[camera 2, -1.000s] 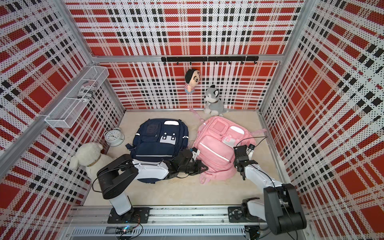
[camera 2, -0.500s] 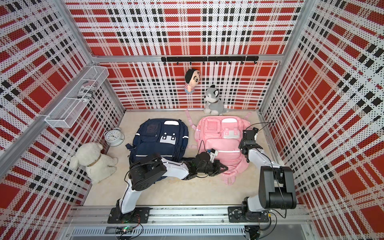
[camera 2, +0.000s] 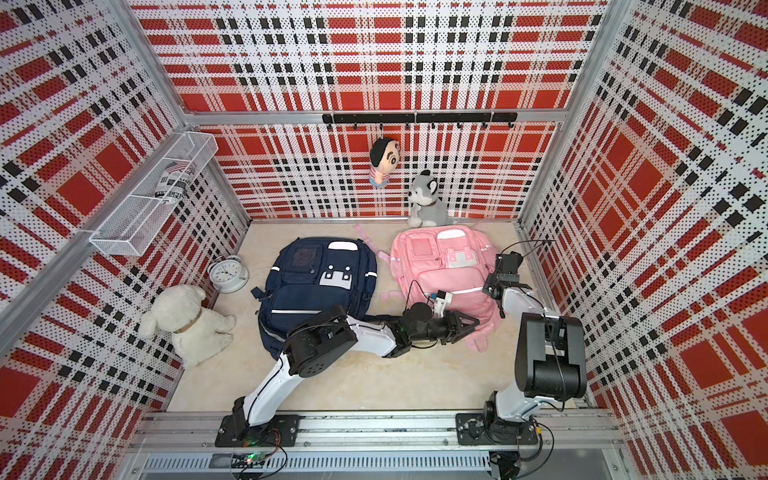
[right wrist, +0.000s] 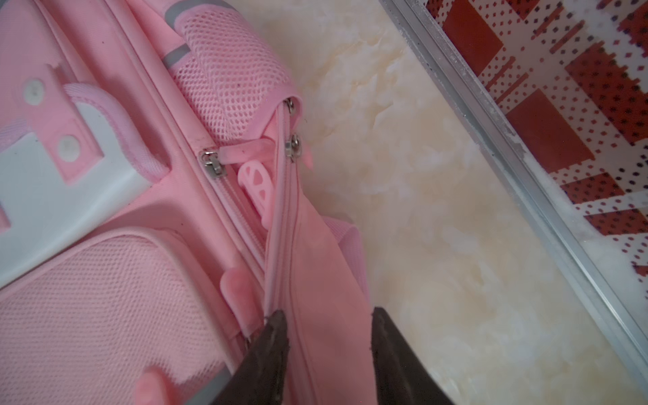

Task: Zip up the backpack
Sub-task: Place the backpack at the center of the board.

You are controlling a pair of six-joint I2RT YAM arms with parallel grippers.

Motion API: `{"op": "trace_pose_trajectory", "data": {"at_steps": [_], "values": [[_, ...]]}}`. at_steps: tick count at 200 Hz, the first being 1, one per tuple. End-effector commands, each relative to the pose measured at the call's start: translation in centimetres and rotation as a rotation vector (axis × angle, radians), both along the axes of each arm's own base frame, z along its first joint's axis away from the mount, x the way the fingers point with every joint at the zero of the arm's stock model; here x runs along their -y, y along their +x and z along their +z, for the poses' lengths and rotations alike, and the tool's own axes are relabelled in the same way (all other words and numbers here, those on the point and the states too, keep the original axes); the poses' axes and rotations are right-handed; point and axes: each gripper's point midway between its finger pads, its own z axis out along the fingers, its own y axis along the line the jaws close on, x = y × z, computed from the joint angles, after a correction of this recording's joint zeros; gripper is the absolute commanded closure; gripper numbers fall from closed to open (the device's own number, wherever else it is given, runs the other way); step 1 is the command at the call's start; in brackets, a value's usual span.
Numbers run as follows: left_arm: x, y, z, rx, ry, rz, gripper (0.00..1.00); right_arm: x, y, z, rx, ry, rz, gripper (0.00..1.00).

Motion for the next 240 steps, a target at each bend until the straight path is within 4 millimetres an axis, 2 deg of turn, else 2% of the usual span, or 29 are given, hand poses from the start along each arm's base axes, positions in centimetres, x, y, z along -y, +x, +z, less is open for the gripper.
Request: {"op": "trace_pose_trajectory", "data": {"at_steps": [1, 6, 14, 37, 65, 83, 102, 112, 127, 148, 156, 181, 209, 240], "values": [[0.1, 0.3, 3.7, 0.117, -0.034, -0.018, 0.35, -0.5, -0.8, 1.6, 0.036, 0.014, 0.003, 0.52], [0.1, 0.3, 3.7, 0.130, -0.024, -0.025, 0.25, -0.5, -1.0, 2.0, 0.043, 0.018, -0.002, 0.51], [-0.2, 0.4, 3.7, 0.153, -0.006, -0.032, 0.00, -0.8, -1.2, 2.6, 0.058, 0.029, 0.001, 0.50], [-2.3, 1.2, 4.1, 0.215, 0.052, -0.003, 0.02, -1.4, -2.1, 5.2, 0.140, 0.057, -0.002, 0.44], [-7.0, 3.1, 5.6, 0.326, 0.154, 0.091, 0.02, -2.6, -3.2, 9.3, 0.264, 0.052, 0.011, 0.42], [-10.6, 4.6, 7.2, 0.442, 0.272, 0.175, 0.02, -4.7, -3.3, 11.8, 0.317, 0.048, 0.068, 0.42], [-15.1, 6.3, 8.5, 0.538, 0.404, 0.275, 0.02, -8.5, -3.0, 13.5, 0.361, 0.075, 0.170, 0.42], [-17.7, 7.2, 9.0, 0.561, 0.466, 0.336, 0.02, -11.4, -2.7, 14.1, 0.399, 0.131, 0.252, 0.42], [-21.9, 8.4, 8.7, 0.553, 0.545, 0.408, 0.02, -16.4, -2.1, 14.8, 0.467, 0.246, 0.392, 0.44], [-27.4, 9.4, 7.8, 0.515, 0.610, 0.495, 0.02, -23.0, -1.4, 14.3, 0.506, 0.375, 0.566, 0.46], [-29.3, 9.6, 7.6, 0.502, 0.632, 0.530, 0.02, -25.3, -1.0, 13.5, 0.501, 0.404, 0.626, 0.47], [-34.9, 9.7, 7.3, 0.469, 0.708, 0.623, 0.02, -30.6, 0.4, 10.7, 0.447, 0.558, 0.734, 0.50], [-40.9, 9.5, 7.1, 0.438, 0.787, 0.729, 0.02, -34.5, 1.2, 8.7, 0.431, 0.734, 0.824, 0.54], [-46.3, 9.1, 6.4, 0.402, 0.841, 0.812, 0.02, -35.3, 2.8, 4.7, 0.352, 0.757, 0.786, 0.56]]}}
